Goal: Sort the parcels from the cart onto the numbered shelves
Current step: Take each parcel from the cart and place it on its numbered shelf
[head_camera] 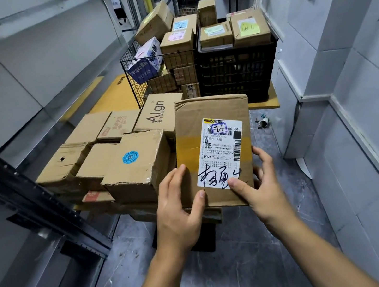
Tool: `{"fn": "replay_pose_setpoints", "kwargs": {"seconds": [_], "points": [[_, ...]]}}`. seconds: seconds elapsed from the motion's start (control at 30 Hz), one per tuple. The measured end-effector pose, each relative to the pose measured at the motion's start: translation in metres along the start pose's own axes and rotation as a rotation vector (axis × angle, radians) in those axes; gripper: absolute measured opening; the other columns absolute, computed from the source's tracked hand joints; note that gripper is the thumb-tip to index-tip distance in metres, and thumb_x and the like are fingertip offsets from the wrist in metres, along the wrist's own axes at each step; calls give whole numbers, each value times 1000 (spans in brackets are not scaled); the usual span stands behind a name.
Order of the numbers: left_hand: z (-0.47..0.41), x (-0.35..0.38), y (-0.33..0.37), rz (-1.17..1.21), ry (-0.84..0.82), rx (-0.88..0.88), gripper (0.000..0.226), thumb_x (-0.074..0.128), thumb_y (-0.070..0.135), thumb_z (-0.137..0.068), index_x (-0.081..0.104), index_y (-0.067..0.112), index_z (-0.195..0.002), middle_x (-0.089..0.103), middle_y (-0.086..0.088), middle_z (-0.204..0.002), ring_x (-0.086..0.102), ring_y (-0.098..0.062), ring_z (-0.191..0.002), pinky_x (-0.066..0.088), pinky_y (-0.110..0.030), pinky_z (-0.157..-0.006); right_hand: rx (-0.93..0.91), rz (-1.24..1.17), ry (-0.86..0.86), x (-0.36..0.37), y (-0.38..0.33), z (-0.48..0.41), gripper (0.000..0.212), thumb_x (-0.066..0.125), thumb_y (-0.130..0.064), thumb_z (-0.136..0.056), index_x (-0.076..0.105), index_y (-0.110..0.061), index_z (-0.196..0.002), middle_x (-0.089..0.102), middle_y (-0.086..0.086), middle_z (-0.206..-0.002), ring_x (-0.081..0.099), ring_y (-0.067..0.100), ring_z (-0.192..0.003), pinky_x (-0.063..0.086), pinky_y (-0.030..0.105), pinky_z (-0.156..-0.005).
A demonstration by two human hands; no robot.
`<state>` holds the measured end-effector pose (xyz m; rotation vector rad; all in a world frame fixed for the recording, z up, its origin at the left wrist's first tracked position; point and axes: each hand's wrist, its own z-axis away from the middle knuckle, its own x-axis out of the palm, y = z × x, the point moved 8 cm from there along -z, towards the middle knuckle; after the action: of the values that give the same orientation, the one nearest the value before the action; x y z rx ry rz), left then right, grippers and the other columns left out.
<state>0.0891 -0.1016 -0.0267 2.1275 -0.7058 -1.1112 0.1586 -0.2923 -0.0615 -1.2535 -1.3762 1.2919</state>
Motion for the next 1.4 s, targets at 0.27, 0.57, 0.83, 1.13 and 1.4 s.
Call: {"fn": "replay_pose_setpoints", "kwargs": {"seconds": [0.27,0.57,0.83,1.13,1.4], "points": [[-5,-28,6,-57,20,69,61,63,29,-88,39,26,-144,44,-3,-141,37,-2,-130,27,-3,-101,-70,25,52,19,-25,-2,74,80,-58,-66,32,-68,-123,62,-14,-127,61,1,-115,53,45,-99],[5,-150,-7,-190,169,29,53,59,34,-88,47,24,-139,43,5,-138,44,-9,-123,40,-29,-100,-169,-77,-105,110,-63,-1,71,82,-37,-77,37,-64,-124,62,-8,-129,61,6,-119,53,43,-101],[92,-345,-54,-631,212,-175,50,56,37,-87,53,19,-133,52,-1,-132,47,-21,-120,41,-37,-102,-198,-130,-379,274,-95,68,73,80,-23,-83,36,-61,-127,62,-4,-129,62,15,-119,50,52,-103],[277,-540,-70,-1029,346,-575,55,57,39,-90,46,22,-141,51,-2,-134,45,-25,-120,40,-41,-99,-234,-264,-766,469,-141,236,72,80,-44,-73,37,-58,-130,63,-20,-122,61,9,-120,52,49,-101],[456,-661,-28,-1157,588,-881,51,53,42,-91,46,24,-139,49,2,-135,43,-21,-121,38,-39,-98,-223,-393,-1122,588,-177,407,68,79,-30,-84,36,-64,-124,60,-11,-127,61,14,-120,56,46,-96]]}}
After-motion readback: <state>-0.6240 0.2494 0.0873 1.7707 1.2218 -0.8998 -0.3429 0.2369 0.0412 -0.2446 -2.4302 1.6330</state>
